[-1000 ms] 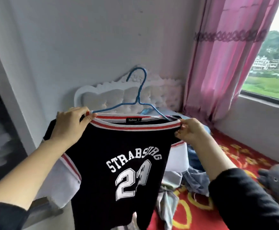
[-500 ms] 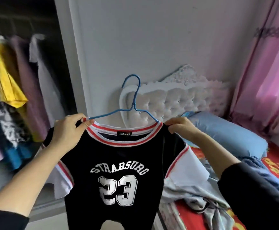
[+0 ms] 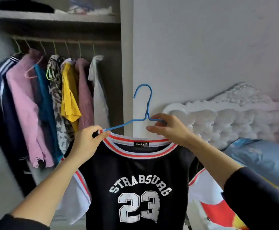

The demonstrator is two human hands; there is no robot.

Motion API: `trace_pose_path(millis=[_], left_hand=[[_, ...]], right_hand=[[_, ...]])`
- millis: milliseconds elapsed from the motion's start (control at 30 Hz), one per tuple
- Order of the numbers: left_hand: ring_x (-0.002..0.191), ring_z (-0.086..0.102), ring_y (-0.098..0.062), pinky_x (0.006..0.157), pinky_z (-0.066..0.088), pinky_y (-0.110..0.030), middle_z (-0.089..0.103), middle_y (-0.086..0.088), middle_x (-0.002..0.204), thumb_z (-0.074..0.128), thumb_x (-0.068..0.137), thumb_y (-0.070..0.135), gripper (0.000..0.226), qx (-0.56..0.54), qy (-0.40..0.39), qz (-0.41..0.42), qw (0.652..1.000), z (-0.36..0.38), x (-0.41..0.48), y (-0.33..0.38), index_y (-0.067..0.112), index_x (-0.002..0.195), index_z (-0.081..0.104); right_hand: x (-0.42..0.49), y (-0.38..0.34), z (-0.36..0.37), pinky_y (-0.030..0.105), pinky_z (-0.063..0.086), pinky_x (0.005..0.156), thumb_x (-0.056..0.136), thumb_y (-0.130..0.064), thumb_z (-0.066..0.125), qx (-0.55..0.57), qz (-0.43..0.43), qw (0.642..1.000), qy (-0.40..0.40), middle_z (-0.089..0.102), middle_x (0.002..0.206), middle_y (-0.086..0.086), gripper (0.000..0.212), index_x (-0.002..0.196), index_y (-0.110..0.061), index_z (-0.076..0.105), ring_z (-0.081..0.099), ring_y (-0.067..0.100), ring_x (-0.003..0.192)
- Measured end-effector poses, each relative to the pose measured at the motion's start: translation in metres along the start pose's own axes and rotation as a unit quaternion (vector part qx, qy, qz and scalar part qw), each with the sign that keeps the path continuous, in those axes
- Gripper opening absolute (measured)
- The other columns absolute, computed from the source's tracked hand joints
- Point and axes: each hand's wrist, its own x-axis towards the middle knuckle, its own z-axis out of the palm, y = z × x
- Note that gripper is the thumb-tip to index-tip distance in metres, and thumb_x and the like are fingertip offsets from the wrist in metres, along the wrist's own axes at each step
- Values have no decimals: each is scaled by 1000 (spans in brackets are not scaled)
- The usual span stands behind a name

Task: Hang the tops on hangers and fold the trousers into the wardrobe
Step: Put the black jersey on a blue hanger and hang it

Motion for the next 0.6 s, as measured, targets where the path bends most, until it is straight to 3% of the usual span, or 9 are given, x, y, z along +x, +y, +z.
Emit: trace_pose_path(millis=[33,100,200,267,367,400,433,533,600], left_hand=[[50,33,-11,48,26,-22,42,-5,55,66,85,38,31,-10,-4,-4,1000,4,9,-6,17,64,57],[50,29,-10,48,22,-24,32,1,54,66,87,35,34,-16,-30,-28,999,13,27,-25,20,59,52],[56,28,-12,54,21,-28,28,-3,62,60,89,42,47,-26,-149,-80,985,20,58,-56,0,70,55],[57,31,-9,55,24,-25,29,1,61,59,89,45,46,-48,-238,-99,965,16,85,-72,5,66,53],[61,52,1,60,36,-11,55,13,61,63,87,45,26,-23,-345,-126,930,14,125,-85,24,71,61],[76,61,1,70,41,-11,67,15,75,65,85,39,11,-35,-371,-149,916,16,138,-87,28,83,68],[90,64,-3,79,44,-15,71,12,90,65,81,31,15,-46,-388,-172,904,19,151,-92,29,94,70],[111,54,-15,88,44,-24,63,5,116,53,77,6,38,-5,-362,-151,920,35,188,-108,26,108,66],[132,37,-19,106,33,-32,49,1,136,49,84,4,41,129,-274,-70,950,43,214,-122,23,119,61]], right_hand=[[19,-12,5,9,39,50,87,-36,67,8,-3,1000,-8,56,62,-9,12,90,-25,65,52,4,54],[56,-25,9,10,33,44,93,-34,60,-25,5,999,-43,48,56,-9,19,80,-21,66,42,6,49],[104,-27,14,15,38,47,95,-31,57,-70,22,990,-121,51,58,-3,20,97,-13,67,42,9,49],[133,-28,15,17,43,49,95,-32,56,-110,15,980,-163,56,54,-2,24,105,-12,65,47,10,45],[169,-34,12,20,50,50,96,-32,54,-148,15,960,-236,60,50,-1,27,101,-8,64,54,13,42],[181,-37,13,22,52,52,96,-31,55,-158,15,954,-255,61,51,0,28,99,-5,64,55,14,42],[192,-40,14,24,55,56,96,-31,55,-172,13,948,-268,62,53,1,28,97,-4,63,57,14,43],[222,-46,28,24,57,63,97,-31,54,-225,13,935,-275,66,67,5,32,97,-1,64,60,13,48],[240,-49,40,15,53,53,97,-29,53,-245,23,930,-274,65,68,7,31,93,-1,64,58,12,45]])
